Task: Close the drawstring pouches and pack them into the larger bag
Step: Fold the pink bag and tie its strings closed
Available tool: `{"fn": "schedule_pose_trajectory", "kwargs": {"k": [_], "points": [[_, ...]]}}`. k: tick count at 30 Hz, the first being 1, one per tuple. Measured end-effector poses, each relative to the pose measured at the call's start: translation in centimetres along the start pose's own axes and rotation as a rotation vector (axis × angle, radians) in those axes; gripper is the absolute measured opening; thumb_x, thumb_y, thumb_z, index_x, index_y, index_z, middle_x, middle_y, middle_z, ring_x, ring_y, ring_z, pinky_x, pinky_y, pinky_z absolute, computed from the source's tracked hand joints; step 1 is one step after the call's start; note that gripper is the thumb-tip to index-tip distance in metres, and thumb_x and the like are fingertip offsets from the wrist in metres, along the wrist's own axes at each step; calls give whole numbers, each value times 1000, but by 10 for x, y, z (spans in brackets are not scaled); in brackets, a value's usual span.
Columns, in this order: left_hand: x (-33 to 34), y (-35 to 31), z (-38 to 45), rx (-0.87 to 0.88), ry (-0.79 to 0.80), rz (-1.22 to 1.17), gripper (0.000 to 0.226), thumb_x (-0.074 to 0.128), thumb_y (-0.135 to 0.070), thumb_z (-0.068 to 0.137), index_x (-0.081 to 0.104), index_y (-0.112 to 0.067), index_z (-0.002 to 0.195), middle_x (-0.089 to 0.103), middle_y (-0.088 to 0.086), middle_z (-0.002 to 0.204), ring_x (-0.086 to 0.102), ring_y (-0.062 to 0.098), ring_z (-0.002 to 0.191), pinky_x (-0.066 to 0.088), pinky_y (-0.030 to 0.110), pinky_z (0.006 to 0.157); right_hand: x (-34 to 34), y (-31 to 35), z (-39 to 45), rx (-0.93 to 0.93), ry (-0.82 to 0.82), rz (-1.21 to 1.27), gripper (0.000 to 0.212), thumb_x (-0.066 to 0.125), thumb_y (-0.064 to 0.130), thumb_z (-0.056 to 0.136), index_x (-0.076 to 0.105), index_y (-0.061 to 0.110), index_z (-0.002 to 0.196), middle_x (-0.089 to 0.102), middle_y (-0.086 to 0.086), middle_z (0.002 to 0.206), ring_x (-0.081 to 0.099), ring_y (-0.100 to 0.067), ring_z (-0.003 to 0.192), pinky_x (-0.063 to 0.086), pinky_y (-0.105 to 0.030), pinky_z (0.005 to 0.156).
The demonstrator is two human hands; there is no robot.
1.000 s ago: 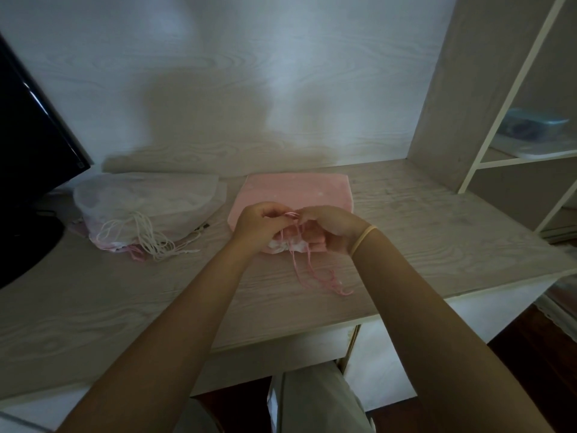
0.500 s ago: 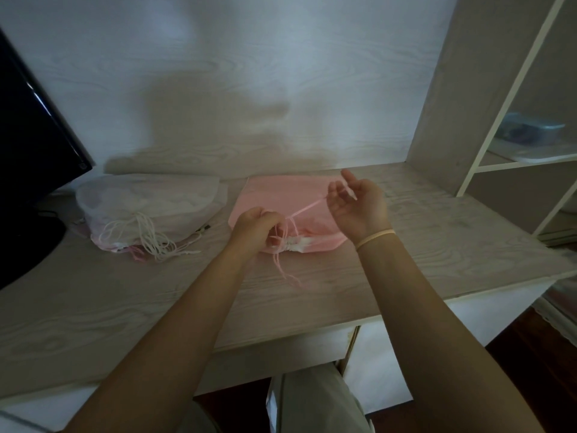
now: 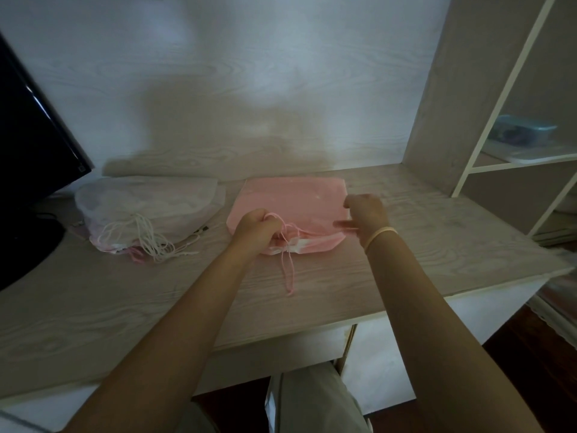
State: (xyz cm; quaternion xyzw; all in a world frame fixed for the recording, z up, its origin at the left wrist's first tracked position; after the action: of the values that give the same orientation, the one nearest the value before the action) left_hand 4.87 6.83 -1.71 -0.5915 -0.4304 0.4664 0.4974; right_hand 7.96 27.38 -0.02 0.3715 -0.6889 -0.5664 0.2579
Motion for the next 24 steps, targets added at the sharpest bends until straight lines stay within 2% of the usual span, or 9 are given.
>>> {"fn": "schedule_pose_trajectory", "kwargs": {"k": [2,5,10,12,15,17,19,21,24], "points": [[-1,1,2,18,4,53,15,57,-5,78,63,3,90,70,18,80,72,16,62,60,33,60,-6,-1,1,-116,-123,-425,36,51,19,80,53,8,114,50,-16,125,65,-34,87,50,-28,64],[-7,14,18,41,11,135,4,61,-18,61,58,-19,63,73,19,82,74,31,78,57,61,73,1,5,-5,-377,-157,-872,30,47,16,85,63,7,109,58,-17,117,62,-35,97,51,-37,85],[-1,1,1,59,18,167,2,55,-4,75,55,-5,76,72,23,84,74,32,75,58,58,73,47,0,-32,-577,437,-864,32,52,6,89,67,17,115,65,0,121,59,-15,109,46,-31,101],[0,-2,-3,57,3,172,5,59,-4,77,54,-4,76,68,30,89,73,37,76,59,56,71,60,-1,-42,-587,529,-864,30,55,14,88,66,13,116,65,-3,120,60,-19,108,46,-34,100],[-5,0,-1,90,-49,210,23,61,-22,66,55,-1,75,66,30,84,71,39,76,57,59,68,65,-5,-41,-586,494,-766,25,49,14,89,70,6,102,68,-6,104,61,-25,99,48,-38,91],[-8,2,0,89,-78,223,18,62,-27,67,53,-11,68,63,24,75,69,38,73,57,56,65,63,-9,-37,-585,456,-700,25,48,14,91,69,1,88,67,-10,90,60,-28,87,49,-39,82],[-8,-2,-3,78,-104,193,21,65,-23,80,50,-14,68,56,18,72,68,33,64,56,39,51,62,-12,-36,-546,465,-603,31,50,20,93,62,3,71,58,-7,69,51,-22,67,43,-35,69],[-5,-3,-5,56,-115,124,23,61,-20,91,53,-5,75,58,14,72,64,13,48,46,22,40,61,-10,-37,-549,484,-618,38,53,29,95,54,13,61,48,2,58,41,-14,57,35,-29,61],[-3,-3,-5,-58,-101,59,44,55,-41,92,65,-4,71,73,11,73,71,20,62,55,27,58,60,-10,-35,-622,473,-749,27,58,28,93,69,11,75,60,4,67,46,-7,57,37,-24,63]]}}
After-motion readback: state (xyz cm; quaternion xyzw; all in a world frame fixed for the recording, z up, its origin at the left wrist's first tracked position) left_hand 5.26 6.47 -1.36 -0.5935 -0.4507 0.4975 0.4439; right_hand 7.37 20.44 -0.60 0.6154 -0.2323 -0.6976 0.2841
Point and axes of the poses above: each hand's wrist, its own z-axis towards the middle knuckle, its own x-axis out of the palm, y = z × x, the point moved 3 cm from there along z, towards the middle knuckle
